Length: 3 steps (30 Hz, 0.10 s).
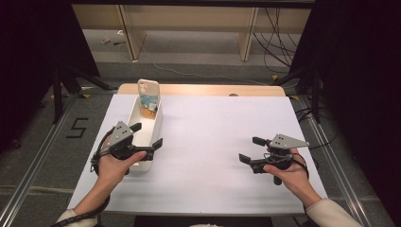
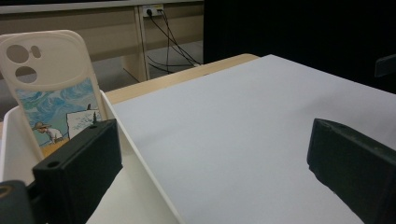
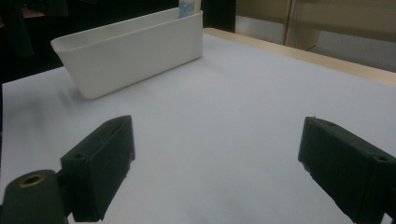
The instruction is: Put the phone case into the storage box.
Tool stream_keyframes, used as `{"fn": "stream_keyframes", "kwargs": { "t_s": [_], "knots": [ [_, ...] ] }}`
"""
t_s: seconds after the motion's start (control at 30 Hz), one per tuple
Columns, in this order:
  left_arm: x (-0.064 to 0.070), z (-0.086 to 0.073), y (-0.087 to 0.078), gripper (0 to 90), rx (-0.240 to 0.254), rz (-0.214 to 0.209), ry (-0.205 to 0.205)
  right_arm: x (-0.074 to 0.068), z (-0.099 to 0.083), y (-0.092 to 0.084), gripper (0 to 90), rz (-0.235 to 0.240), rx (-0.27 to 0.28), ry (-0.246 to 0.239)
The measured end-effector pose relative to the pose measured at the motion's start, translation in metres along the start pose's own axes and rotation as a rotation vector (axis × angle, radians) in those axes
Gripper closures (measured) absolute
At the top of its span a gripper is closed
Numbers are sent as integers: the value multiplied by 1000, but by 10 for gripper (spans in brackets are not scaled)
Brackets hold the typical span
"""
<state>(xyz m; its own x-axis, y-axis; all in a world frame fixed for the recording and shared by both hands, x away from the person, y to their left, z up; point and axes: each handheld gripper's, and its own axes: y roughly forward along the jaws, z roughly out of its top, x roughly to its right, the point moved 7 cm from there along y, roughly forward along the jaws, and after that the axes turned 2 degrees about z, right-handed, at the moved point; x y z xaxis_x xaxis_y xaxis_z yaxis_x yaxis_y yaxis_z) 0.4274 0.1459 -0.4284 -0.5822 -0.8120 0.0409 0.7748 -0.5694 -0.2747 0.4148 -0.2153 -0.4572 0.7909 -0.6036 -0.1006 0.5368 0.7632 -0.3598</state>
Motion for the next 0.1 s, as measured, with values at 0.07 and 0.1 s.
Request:
{"fn": "stream_keyframes", "kwargs": {
  "t_s": [0.07, 0.1],
  "knots": [
    [0, 0, 0, 28, 0, 0, 3, 0, 0, 0, 118, 1, 3, 1],
    [0, 0, 0, 28, 0, 1, 4, 0, 0, 0, 118, 2, 5, 1]
  ]
}}
